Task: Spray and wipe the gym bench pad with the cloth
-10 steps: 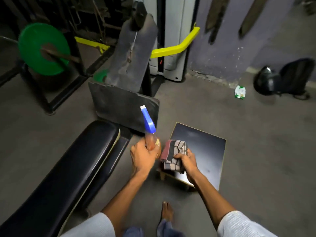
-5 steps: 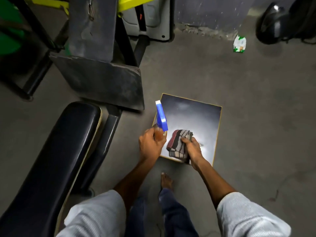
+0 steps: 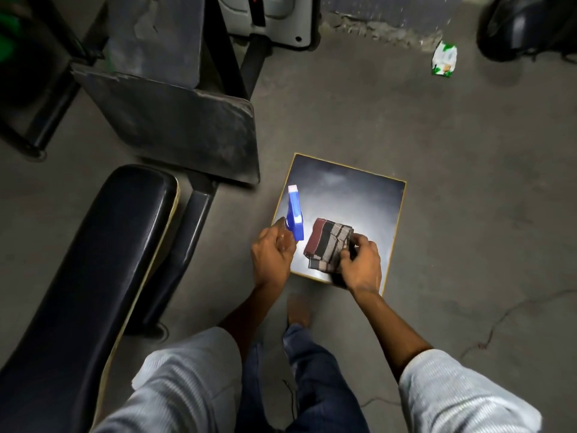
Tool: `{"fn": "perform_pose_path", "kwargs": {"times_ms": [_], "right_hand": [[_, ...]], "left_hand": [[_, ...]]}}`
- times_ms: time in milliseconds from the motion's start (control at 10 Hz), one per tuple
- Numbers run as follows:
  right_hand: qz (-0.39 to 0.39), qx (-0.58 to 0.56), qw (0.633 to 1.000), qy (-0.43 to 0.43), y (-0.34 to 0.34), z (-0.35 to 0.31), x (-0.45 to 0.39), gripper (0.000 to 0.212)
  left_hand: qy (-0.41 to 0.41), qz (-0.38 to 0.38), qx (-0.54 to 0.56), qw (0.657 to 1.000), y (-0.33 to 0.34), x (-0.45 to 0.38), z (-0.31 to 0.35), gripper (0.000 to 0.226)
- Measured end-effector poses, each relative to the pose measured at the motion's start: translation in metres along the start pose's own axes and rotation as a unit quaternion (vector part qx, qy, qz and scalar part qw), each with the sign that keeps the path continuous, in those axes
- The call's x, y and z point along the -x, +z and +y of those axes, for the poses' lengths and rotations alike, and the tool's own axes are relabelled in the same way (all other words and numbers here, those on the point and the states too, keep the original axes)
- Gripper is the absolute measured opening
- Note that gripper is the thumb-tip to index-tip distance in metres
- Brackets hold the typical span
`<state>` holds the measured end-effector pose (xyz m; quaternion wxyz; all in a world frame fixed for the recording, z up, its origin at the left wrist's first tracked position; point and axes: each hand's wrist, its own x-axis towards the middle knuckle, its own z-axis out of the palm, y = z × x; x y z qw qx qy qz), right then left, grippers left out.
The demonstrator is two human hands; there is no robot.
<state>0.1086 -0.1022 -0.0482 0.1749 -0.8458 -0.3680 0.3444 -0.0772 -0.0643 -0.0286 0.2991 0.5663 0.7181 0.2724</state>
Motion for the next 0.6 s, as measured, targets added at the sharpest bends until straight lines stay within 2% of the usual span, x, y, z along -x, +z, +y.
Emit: {"fn": "perform_pose_path", "kwargs": {"times_ms": [200,300,400,500,600], "right_hand": [[-0.035,-0.067,0.997,0.020,0.008,-0.007,0.014,0.034],[-0.052,-0.097,0.994,0.020,0.013,-0.010,0.020,0.029],[-0.071,-0.111,0.991,0.014,0.017,-0.017,0.025,0.028],[-0.076,-0.125,0.989,0.006,0.019,-0.024,0.029,0.023],[-0.065,-0.146,0.987,0.035,0.026,-0.026,0.031,0.014]], "left_hand": [[-0.011,0.006,0.002,1.000,0.007,-0.004,-0.008,0.028],[-0.009,-0.011,0.010,1.000,0.004,-0.005,-0.009,0.035],[-0.041,-0.046,-0.003,0.998,0.002,-0.007,-0.008,0.041],[-0.054,-0.093,-0.012,0.994,0.001,-0.008,-0.012,0.061],[-0.074,-0.131,-0.010,0.989,-0.007,-0.002,-0.008,0.090]]}}
